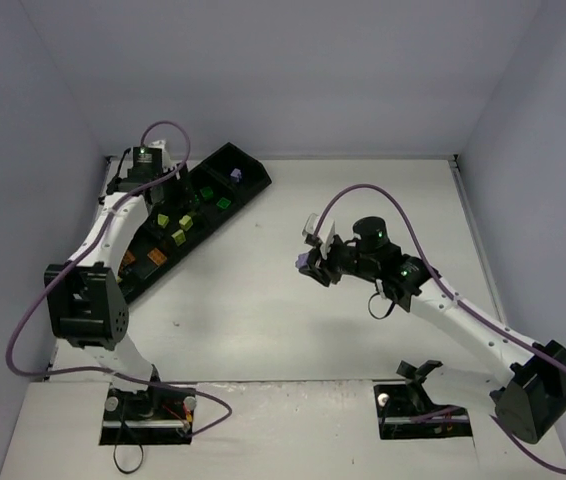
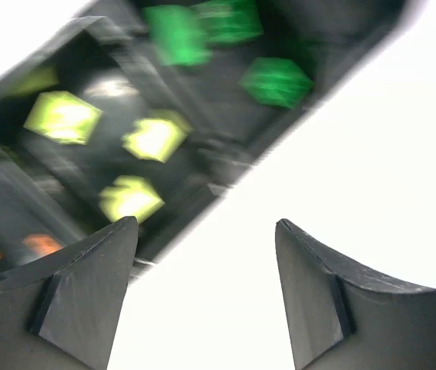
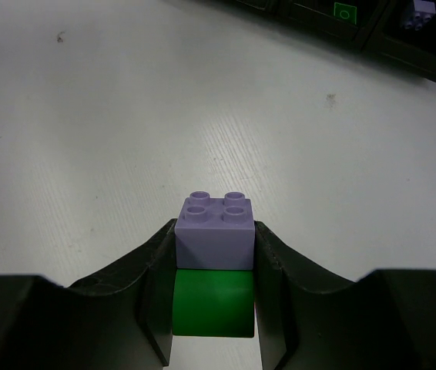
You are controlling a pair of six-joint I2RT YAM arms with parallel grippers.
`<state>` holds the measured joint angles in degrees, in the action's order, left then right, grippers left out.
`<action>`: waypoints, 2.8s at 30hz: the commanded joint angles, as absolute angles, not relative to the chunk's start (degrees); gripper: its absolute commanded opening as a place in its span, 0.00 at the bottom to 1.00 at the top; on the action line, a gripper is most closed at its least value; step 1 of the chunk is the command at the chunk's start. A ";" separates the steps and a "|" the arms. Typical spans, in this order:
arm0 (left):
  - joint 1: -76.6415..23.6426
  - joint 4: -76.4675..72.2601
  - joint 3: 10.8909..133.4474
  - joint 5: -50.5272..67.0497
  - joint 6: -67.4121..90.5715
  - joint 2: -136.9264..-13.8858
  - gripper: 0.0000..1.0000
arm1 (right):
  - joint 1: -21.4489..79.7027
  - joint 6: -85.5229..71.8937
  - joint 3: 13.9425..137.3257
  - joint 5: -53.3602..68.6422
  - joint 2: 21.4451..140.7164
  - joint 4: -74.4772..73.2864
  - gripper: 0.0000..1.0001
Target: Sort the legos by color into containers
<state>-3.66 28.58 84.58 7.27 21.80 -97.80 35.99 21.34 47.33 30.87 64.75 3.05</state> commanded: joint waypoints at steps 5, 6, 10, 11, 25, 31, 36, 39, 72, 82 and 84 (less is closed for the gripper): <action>-17.30 17.94 78.49 33.80 30.40 -80.35 0.67 | 35.86 23.38 52.47 33.92 65.74 5.98 0.03; -19.14 17.15 77.96 35.40 30.76 -79.81 0.68 | 35.86 23.38 52.64 33.93 65.66 5.98 0.03; -27.22 15.39 76.64 41.48 34.09 -78.75 0.68 | 35.95 23.64 52.82 34.63 65.04 5.98 0.03; -28.29 14.95 76.03 42.09 34.54 -78.49 0.68 | 35.95 23.64 52.82 34.72 64.95 5.98 0.04; -36.65 15.55 76.99 40.70 35.86 -82.44 0.68 | 36.03 23.64 52.82 35.60 64.34 5.98 0.05; -36.74 15.91 77.34 39.46 36.74 -84.99 0.64 | 36.04 23.73 52.65 35.60 63.81 5.98 0.05; -36.83 14.24 77.43 40.34 37.62 -85.69 0.44 | 36.04 23.64 52.29 35.51 63.55 5.98 0.05; -36.83 14.06 77.43 40.78 37.88 -85.78 0.28 | 36.04 23.73 52.21 35.25 63.63 5.98 0.05; -35.51 15.73 77.70 41.84 37.53 -82.62 0.06 | 35.95 24.08 49.92 31.38 61.61 2.72 0.50; -35.51 15.91 77.70 42.36 37.79 -82.26 0.06 | 36.04 24.17 49.83 31.20 61.61 3.34 0.40; -35.51 15.91 77.43 42.36 37.88 -82.18 0.06 | 36.04 24.00 49.83 31.03 61.52 3.51 0.41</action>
